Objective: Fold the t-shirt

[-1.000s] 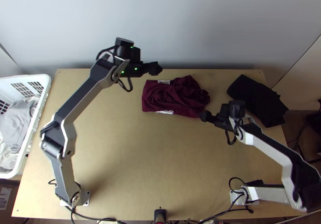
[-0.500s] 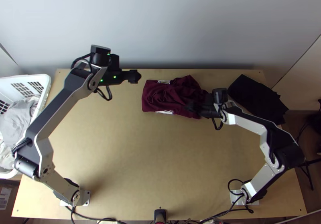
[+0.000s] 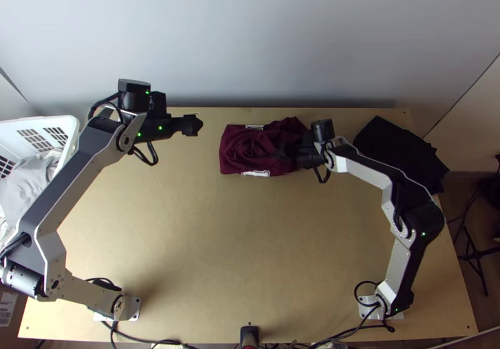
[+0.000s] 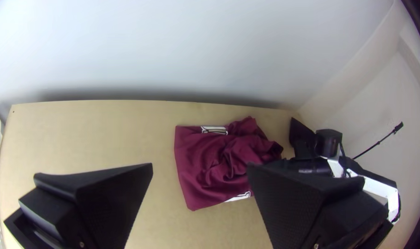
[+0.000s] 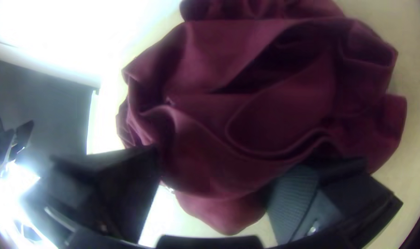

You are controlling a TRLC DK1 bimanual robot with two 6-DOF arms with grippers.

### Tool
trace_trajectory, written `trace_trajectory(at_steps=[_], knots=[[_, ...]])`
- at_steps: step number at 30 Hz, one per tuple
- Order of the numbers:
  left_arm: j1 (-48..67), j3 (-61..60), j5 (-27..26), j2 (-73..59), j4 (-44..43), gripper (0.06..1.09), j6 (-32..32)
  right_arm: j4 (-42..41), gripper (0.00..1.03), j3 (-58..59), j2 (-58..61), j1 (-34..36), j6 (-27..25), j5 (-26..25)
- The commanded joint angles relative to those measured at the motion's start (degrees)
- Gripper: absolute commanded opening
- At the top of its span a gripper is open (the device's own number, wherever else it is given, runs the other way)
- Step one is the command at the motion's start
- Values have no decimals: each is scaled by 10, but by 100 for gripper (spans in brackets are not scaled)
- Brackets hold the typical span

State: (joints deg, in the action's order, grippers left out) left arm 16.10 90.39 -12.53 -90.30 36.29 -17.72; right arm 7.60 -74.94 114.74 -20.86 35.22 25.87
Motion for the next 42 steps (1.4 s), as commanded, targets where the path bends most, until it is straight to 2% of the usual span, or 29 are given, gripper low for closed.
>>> trace_trajectory(at_steps=[1,8,17,21,34,42], knots=[[-8,-32,1,19,-8,104,2,59,2,-75,27,-9,-31,-25],[-22,-54,1,35,-9,104,3,85,3,-35,-44,11,-66,-38],[-41,-90,0,55,-9,104,-1,110,3,-45,-153,90,-121,-54],[-45,-116,-1,72,-14,104,-3,119,3,-71,-187,128,-131,-62],[-50,-186,-9,109,-25,104,-10,160,3,-209,-183,255,-169,-64],[-50,-217,-9,126,-40,104,-19,159,3,-180,-178,386,-195,-21]])
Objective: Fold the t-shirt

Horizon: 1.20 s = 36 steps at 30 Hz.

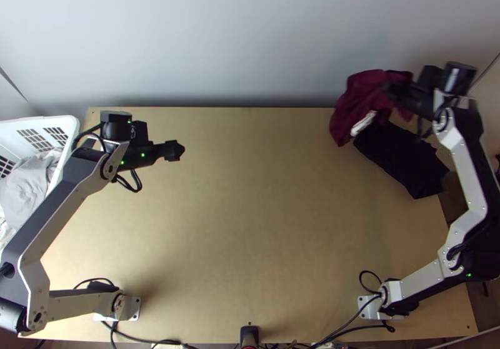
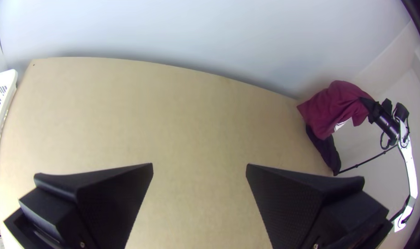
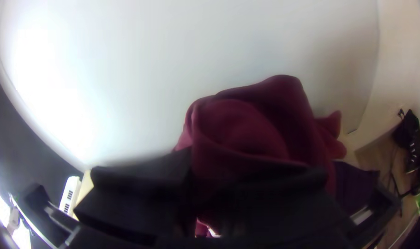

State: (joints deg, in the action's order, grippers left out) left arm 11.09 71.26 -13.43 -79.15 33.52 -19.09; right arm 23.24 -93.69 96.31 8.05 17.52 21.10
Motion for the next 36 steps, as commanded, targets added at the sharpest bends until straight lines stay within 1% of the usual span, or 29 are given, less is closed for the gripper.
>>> trace_trajectory(at_steps=[1,6,10,13,15,19,22,26,29,32,36], knots=[[0,-25,0,15,-13,104,-7,0,3,15,10,115,-18,37],[6,-25,0,15,-20,104,-16,-14,3,55,38,198,-22,64],[10,-26,0,19,-23,104,-17,-21,3,118,37,244,-75,75],[13,-26,0,18,-26,104,-19,-59,3,173,35,275,-97,88],[18,-26,0,18,-28,104,-23,-71,3,202,36,291,-121,97],[31,-25,1,21,-29,104,-32,-100,3,265,37,307,-160,98],[36,-25,4,25,-29,104,-36,-129,3,301,43,314,-168,98],[34,-33,5,35,-26,104,-39,-144,3,342,48,308,-202,98],[33,-46,6,46,-26,104,-44,-176,3,350,75,310,-205,97],[32,-63,6,64,-25,104,-44,-182,3,341,102,317,-206,97],[23,-77,6,85,-21,104,-43,-186,3,327,107,322,-200,97]])
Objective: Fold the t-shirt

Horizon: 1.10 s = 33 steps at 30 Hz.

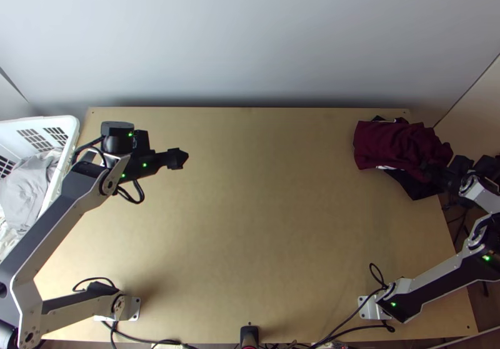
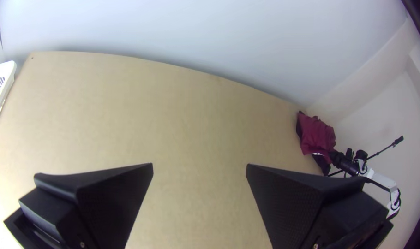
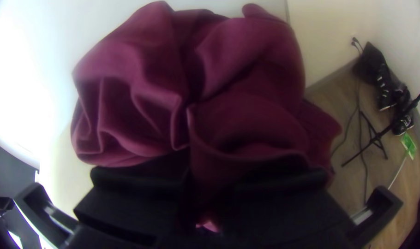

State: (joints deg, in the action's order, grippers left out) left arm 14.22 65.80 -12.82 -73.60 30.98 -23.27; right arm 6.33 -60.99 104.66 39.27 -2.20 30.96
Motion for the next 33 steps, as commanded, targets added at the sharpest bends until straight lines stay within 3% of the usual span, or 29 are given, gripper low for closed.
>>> trace_trajectory(at_steps=[1,2,3,5,6,13,17,21,26,30,33], knots=[[-11,-24,0,35,6,104,0,-16,3,-6,19,13,5,-1],[-14,-24,0,40,7,104,1,-15,10,-11,12,16,11,0],[-17,-24,0,46,10,104,2,-15,30,-12,2,20,19,0],[-24,-24,0,57,14,104,7,-10,85,-12,-27,28,35,1],[-26,-23,0,63,18,104,9,6,95,-15,-46,29,33,3],[-46,-27,-2,94,50,104,15,171,99,-26,-208,31,-9,39],[-104,-18,-68,97,87,104,2,268,99,-14,-313,29,-31,52],[-136,-26,-72,136,92,104,17,362,99,-1,-434,13,-47,76],[-164,-53,-73,175,103,104,41,416,99,16,-559,-60,-25,76],[-205,-66,-118,196,133,104,45,417,98,22,-605,-135,20,70],[-226,-86,-119,219,130,104,61,397,98,23,-613,-188,56,53]])
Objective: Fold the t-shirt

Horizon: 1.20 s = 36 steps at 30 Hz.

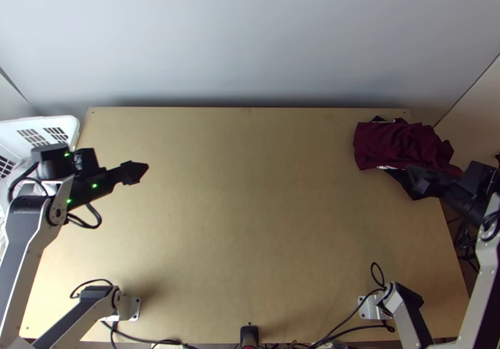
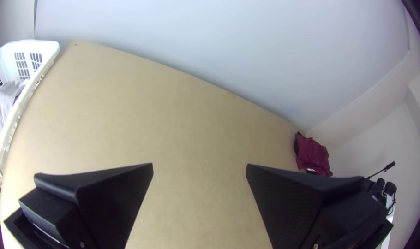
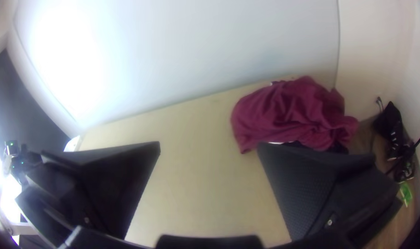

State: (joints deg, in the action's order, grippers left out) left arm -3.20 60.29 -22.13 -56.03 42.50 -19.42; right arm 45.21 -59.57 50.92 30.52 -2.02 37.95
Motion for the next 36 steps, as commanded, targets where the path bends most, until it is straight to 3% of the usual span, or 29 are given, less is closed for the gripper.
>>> trace_trajectory(at_steps=[1,5,13,18,29,36], knots=[[-58,-37,-26,51,12,104,27,0,98,10,-77,-110,62,-18],[-66,-83,-15,93,-31,104,41,-83,98,41,-95,-145,112,-28],[-70,-208,44,232,-162,104,54,-225,98,182,-238,-257,96,-190],[-71,-276,63,324,-246,104,52,-265,98,249,-302,-260,72,-215],[-72,-443,94,480,-407,104,75,-440,98,394,-355,-261,56,-263],[-80,-489,96,559,-395,103,106,-486,98,499,-470,-262,51,-275]])
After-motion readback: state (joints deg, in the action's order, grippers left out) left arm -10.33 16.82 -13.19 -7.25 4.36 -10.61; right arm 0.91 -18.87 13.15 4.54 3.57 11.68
